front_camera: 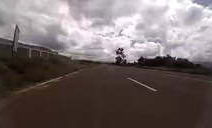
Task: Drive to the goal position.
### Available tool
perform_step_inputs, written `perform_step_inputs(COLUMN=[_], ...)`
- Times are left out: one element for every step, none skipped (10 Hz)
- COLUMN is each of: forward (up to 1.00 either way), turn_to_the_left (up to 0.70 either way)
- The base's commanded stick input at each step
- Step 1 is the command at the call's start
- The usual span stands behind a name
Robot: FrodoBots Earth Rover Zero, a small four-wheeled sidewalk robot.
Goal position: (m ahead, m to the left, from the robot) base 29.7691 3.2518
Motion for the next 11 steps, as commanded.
perform_step_inputs(forward=[1.00, 1.00, 1.00, 1.00, 1.00, 1.00, 1.00, 1.00, 1.00, 1.00, 1.00], turn_to_the_left=[-0.15, 0.00, 0.00, 0.00, 0.00, 0.00, 0.00, 0.00, 0.00, 0.00, 0.00])
